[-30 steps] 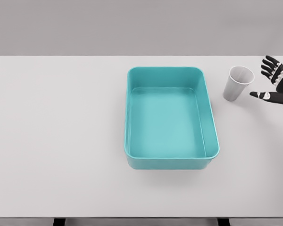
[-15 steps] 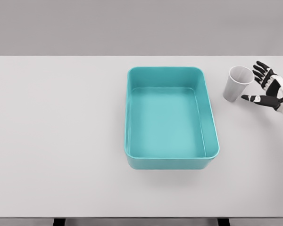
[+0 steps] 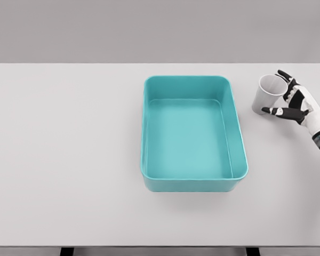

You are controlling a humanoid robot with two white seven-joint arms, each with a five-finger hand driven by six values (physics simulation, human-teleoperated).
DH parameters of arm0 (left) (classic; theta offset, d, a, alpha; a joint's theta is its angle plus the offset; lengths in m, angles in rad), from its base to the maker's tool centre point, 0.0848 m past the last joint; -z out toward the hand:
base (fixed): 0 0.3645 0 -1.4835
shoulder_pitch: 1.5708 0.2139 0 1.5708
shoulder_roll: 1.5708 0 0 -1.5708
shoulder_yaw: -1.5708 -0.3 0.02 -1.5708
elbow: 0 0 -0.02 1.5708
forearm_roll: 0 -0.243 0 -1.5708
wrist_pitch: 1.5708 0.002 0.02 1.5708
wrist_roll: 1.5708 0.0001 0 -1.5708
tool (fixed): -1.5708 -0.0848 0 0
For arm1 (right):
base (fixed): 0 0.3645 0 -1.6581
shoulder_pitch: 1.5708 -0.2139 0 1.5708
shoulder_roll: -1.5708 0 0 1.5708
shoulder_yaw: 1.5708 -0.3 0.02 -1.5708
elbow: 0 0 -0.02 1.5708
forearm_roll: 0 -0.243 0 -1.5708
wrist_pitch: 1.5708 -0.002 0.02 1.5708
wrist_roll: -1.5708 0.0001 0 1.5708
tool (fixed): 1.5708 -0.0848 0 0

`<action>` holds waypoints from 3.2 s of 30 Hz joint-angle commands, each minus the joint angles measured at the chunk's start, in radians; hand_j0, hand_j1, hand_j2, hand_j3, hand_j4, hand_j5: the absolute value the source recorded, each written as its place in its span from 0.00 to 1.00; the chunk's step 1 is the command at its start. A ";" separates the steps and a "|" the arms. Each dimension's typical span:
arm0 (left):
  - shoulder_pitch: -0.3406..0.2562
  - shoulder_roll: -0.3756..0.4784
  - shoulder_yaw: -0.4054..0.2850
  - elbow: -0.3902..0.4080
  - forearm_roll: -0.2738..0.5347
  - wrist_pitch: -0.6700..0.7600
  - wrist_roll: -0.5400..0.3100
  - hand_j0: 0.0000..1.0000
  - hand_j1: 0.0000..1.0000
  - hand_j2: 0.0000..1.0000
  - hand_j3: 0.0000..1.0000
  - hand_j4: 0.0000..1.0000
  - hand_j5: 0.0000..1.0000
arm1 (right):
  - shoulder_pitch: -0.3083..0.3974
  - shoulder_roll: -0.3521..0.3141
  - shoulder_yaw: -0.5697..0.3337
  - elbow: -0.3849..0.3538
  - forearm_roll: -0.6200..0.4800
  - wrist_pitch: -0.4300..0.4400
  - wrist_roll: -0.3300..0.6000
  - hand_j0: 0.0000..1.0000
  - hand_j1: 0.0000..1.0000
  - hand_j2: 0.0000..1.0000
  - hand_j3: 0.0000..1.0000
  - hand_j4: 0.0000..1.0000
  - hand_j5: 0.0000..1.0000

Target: Put the paper cup into the basket with your right arm

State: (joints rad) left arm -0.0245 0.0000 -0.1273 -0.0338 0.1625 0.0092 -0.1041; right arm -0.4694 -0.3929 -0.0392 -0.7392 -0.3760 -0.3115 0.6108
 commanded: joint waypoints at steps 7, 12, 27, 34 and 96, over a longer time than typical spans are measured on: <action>0.000 0.000 0.000 0.000 0.000 0.000 0.000 1.00 1.00 1.00 1.00 1.00 1.00 | -0.014 0.020 0.025 0.023 -0.006 0.000 0.000 1.00 1.00 1.00 1.00 1.00 1.00; 0.000 0.000 0.000 0.000 0.000 0.000 0.000 1.00 1.00 1.00 1.00 1.00 1.00 | -0.020 0.022 0.028 0.034 -0.006 0.000 0.000 1.00 1.00 1.00 1.00 1.00 1.00; 0.000 0.000 0.000 0.000 0.000 0.000 0.000 1.00 1.00 1.00 1.00 1.00 1.00 | -0.028 0.022 0.038 0.041 -0.006 0.005 0.000 0.75 0.75 0.75 0.75 0.75 0.75; 0.000 0.000 0.000 0.000 0.000 0.000 0.000 1.00 1.00 1.00 1.00 1.00 1.00 | -0.028 0.022 0.038 0.040 -0.004 0.005 0.000 0.63 0.63 0.63 0.63 0.63 0.63; 0.000 0.000 0.000 0.000 0.000 0.000 0.000 1.00 1.00 1.00 1.00 1.00 1.00 | 0.179 -0.003 0.033 -0.746 0.060 0.005 0.000 0.58 0.58 0.58 0.58 0.58 0.58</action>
State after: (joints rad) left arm -0.0245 0.0000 -0.1273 -0.0338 0.1625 0.0092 -0.1041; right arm -0.2853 -0.3966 -0.0077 -1.4456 -0.3332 -0.3102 0.6112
